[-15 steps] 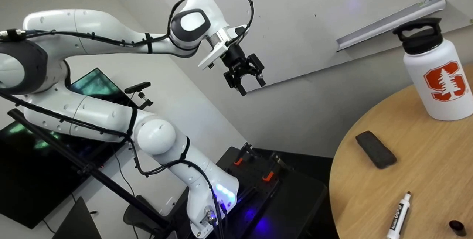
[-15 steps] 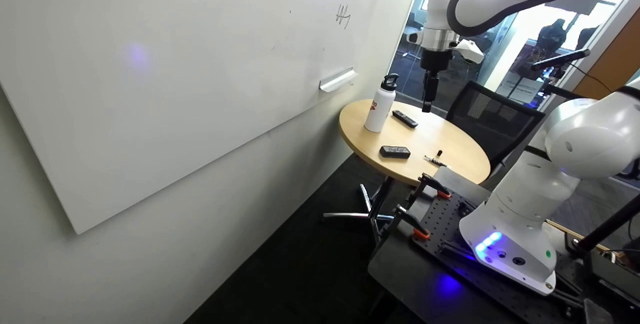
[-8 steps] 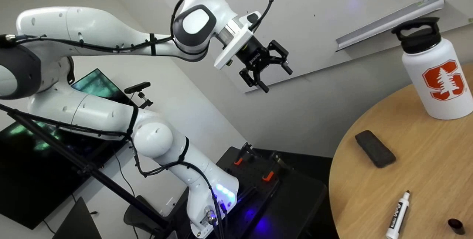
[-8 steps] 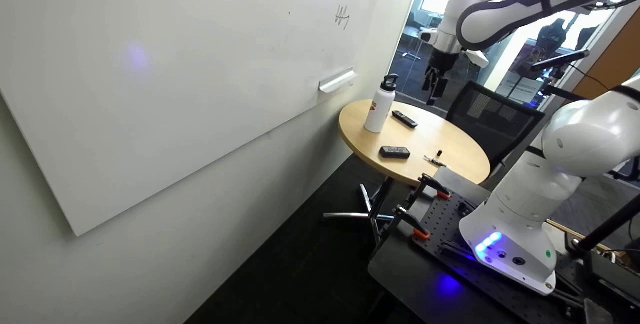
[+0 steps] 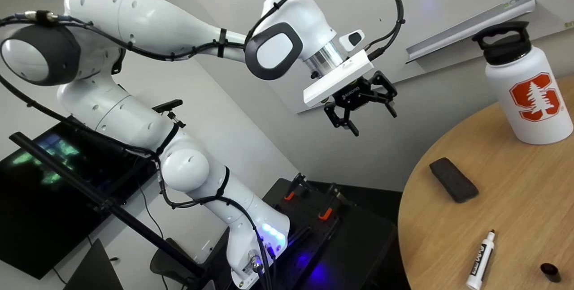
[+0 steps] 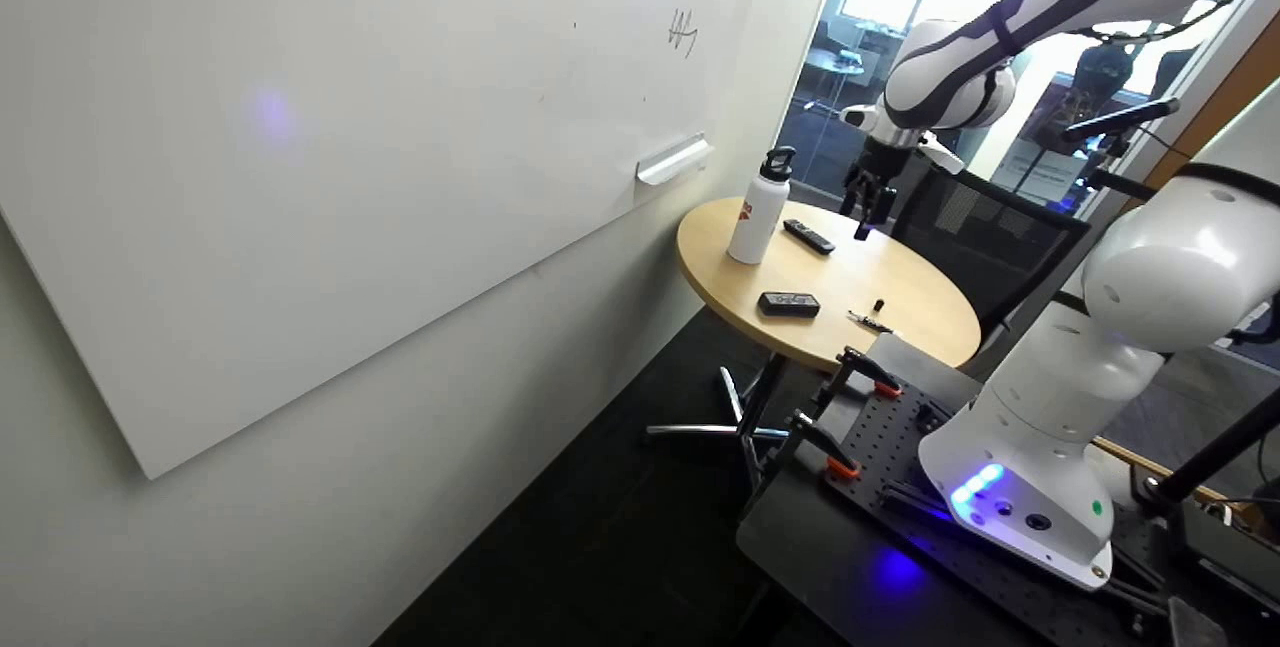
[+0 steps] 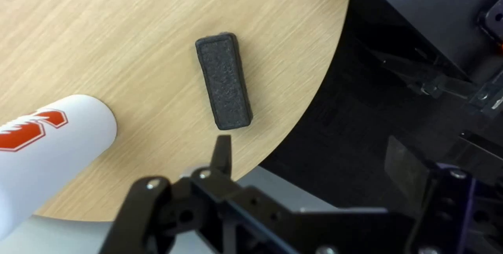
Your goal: Take the eraser and erase the writings on the whiteboard
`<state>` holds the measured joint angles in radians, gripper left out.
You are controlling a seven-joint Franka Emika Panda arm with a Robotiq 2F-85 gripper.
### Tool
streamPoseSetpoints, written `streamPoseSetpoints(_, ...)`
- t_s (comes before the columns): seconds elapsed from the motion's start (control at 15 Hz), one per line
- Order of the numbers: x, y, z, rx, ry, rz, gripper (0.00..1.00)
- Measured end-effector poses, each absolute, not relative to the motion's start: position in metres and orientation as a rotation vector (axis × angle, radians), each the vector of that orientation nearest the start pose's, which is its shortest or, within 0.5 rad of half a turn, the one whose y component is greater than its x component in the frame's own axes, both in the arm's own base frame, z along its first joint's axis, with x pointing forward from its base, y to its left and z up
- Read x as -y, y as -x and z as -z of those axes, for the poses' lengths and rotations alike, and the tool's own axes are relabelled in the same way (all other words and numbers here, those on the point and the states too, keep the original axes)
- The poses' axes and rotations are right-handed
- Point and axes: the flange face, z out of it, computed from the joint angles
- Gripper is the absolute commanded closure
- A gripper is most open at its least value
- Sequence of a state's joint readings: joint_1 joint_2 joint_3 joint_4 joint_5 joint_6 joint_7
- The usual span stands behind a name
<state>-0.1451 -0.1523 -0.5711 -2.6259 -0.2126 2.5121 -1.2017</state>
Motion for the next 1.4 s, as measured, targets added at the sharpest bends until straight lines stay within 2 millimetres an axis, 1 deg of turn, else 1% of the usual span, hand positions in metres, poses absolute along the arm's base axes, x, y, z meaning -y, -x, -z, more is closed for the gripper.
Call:
streamPoseSetpoints(0.4, 0.275, -0.333, -0.293, 1.036, 3.015, -0.058, 0.0)
streamPoseSetpoints(0.6, 0.276, -0.338, -0.278, 1.011, 3.005, -0.107, 0.0)
streamPoseSetpoints(0.73, 0.279, -0.348, -0.262, 1.019, 3.005, -0.146, 0.0)
streamPoseSetpoints(1.0, 0.295, -0.366, -0.219, 1.065, 3.056, -0.178, 0.0)
streamPoseSetpoints(1.2, 0.307, -0.375, -0.185, 1.094, 3.077, -0.19, 0.0)
streamPoseSetpoints(1.4, 0.32, -0.382, -0.155, 1.119, 3.049, -0.213, 0.0)
